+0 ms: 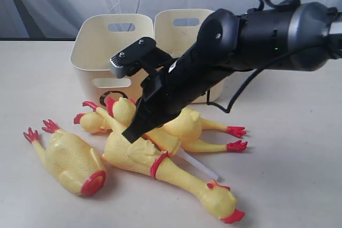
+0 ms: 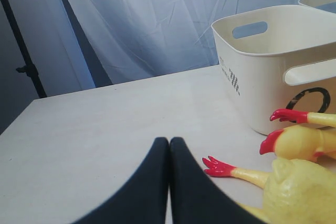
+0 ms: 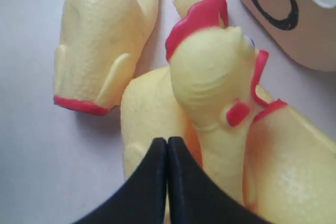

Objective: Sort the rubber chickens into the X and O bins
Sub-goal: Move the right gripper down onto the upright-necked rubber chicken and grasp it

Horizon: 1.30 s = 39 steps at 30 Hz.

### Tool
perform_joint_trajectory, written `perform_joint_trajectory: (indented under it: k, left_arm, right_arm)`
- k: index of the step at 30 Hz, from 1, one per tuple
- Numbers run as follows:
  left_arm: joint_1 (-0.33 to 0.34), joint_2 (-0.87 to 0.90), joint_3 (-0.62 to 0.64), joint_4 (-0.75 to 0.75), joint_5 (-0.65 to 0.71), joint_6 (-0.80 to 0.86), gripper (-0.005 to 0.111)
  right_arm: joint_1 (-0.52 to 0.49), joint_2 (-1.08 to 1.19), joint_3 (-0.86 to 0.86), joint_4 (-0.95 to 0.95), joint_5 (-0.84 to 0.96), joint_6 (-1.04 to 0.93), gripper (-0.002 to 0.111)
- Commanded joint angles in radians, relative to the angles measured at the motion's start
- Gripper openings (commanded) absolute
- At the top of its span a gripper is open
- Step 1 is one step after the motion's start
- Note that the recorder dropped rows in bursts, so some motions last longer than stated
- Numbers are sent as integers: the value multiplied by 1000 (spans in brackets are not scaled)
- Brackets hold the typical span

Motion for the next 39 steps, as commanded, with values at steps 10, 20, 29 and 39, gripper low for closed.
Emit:
perform_joint_trajectory:
  k: [10, 20, 29, 39]
  left_arm:
    - [1, -6, 3, 7, -6, -6, 0]
    - [1, -6, 3, 7, -6, -6, 0]
    - [1, -6, 3, 7, -6, -6, 0]
    - [1, -6, 3, 7, -6, -6, 0]
  right_arm:
    - [3, 43, -28, -82, -33, -1, 62]
    - [1, 49, -28, -104, -110, 44, 58]
    - [1, 98, -28, -96, -84, 54, 49]
    - [1, 116, -28, -93, -84, 56, 48]
